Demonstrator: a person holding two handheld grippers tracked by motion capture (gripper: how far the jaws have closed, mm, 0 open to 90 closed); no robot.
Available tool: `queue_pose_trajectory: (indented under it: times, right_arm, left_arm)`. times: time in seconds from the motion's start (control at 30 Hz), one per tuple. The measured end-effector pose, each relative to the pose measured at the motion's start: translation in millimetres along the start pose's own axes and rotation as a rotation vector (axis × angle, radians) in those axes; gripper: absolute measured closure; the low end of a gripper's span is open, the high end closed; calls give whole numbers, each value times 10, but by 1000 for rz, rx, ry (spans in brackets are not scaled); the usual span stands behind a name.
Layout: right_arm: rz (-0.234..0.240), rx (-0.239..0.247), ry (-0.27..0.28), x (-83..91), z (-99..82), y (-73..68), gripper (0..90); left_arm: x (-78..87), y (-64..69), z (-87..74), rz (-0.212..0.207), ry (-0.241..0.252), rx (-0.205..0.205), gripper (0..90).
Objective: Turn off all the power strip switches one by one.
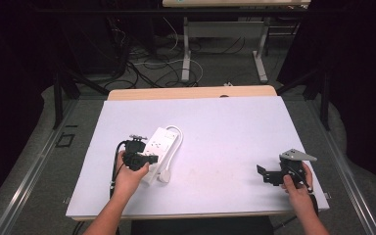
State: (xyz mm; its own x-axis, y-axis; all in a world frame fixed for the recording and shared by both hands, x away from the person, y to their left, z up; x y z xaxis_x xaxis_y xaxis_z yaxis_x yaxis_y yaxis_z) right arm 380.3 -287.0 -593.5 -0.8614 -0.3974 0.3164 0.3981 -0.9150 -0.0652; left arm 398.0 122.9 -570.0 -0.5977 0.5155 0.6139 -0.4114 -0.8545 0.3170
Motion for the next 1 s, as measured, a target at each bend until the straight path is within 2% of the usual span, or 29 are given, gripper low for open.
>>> queue_pose_trajectory:
  times: [0.3,0.33,0.53,0.67,0.73,0.87,1.0]
  right_arm:
    - [1,3,1,1,2,0,0]
    - [0,0,1,1,3,-1,0]
    - [0,0,2,4,6,2,0]
    - [-1,0,2,4,6,5,0]
    - [-1,0,2,4,5,5,0]
    - [-1,1,3,5,7,4,0]
    - [-2,2,1,3,2,9,0]
  left_arm:
    - [63,32,-47,-8,2,-2,900]
    - [73,34,-60,-16,0,-15,900]
    - [108,39,-91,-15,3,-6,900]
    - [123,19,-109,-11,5,-9,900]
    - [135,1,-129,-13,-10,-11,900]
    - [139,-22,-172,-6,-8,6,900]
    - [156,-56,-209,-6,-13,7,900]
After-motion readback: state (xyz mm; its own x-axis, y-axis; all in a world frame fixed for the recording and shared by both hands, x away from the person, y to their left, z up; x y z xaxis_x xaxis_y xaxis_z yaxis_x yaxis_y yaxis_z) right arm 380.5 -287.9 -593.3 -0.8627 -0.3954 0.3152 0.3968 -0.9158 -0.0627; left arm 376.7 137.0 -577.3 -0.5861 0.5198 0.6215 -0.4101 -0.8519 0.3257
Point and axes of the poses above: each handheld gripper's, and its own axes: x roughly backward along the jaws, z roughly out of its top, y roughly to its right, the point moved 8 cm from there along -x, roughly forward along the jaws, and after that the axes turned 15 degrees about y, right-handed, at the moved point
